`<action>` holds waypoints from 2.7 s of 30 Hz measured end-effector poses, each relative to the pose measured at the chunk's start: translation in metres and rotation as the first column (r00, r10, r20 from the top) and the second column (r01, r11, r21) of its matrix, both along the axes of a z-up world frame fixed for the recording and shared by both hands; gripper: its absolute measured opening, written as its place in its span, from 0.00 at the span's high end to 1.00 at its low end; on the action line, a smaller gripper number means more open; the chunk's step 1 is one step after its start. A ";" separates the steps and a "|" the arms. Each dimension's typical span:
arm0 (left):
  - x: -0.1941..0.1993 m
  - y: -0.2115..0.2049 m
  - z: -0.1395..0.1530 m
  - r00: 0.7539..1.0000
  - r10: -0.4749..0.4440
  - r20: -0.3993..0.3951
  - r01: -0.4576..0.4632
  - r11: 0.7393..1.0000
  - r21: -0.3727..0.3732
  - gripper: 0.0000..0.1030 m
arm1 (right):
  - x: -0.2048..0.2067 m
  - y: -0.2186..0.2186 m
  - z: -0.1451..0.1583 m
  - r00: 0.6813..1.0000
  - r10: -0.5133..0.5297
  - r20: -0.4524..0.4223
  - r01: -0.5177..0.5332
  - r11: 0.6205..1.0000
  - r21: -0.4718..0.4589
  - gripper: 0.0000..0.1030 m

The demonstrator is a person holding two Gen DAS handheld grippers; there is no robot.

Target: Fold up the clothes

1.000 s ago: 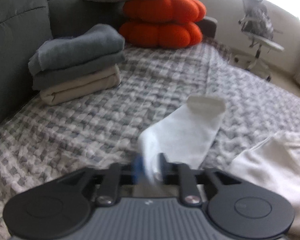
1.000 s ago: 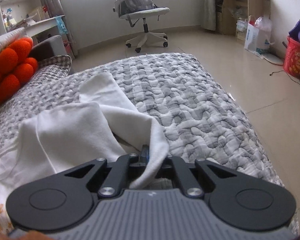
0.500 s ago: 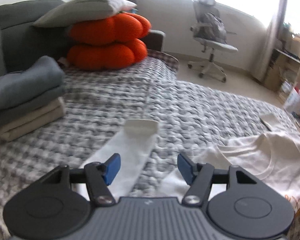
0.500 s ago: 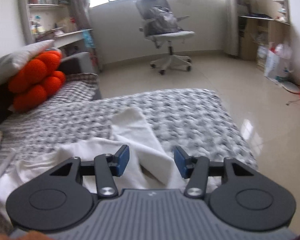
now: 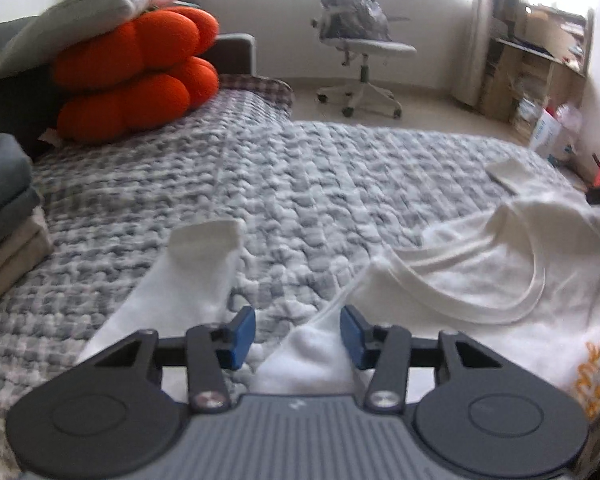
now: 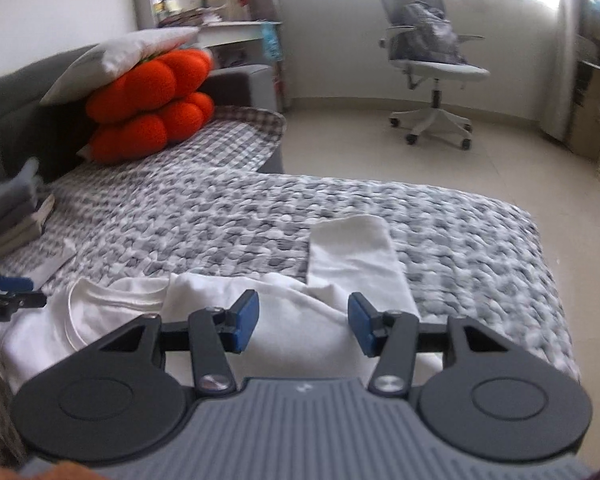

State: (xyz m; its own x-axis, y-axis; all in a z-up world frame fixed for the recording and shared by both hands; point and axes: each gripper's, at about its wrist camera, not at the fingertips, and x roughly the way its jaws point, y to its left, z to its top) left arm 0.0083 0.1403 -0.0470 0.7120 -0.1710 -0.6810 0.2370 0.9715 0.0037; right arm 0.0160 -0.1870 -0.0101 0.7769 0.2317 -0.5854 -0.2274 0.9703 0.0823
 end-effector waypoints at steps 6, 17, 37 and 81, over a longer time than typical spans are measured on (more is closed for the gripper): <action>-0.003 -0.002 -0.006 1.000 -0.019 -0.023 0.019 1.000 0.004 0.56 | 0.017 0.011 -0.009 0.999 0.041 -0.010 -0.042 0.998 -0.056 0.48; -0.017 -0.004 -0.004 0.998 -0.045 -0.034 0.045 0.999 0.006 0.74 | 0.016 0.021 -0.019 0.990 0.132 -0.050 -0.138 0.981 -0.136 0.64; -0.042 -0.009 0.016 0.989 0.082 0.126 -0.081 0.997 -0.019 0.93 | -0.037 0.022 0.000 0.989 0.114 0.097 -0.100 0.985 -0.139 0.95; 0.235 -0.062 0.021 0.929 0.292 0.227 -0.293 0.956 -0.031 0.94 | 0.171 0.025 -0.041 0.958 -0.206 0.202 0.247 0.947 -0.205 0.96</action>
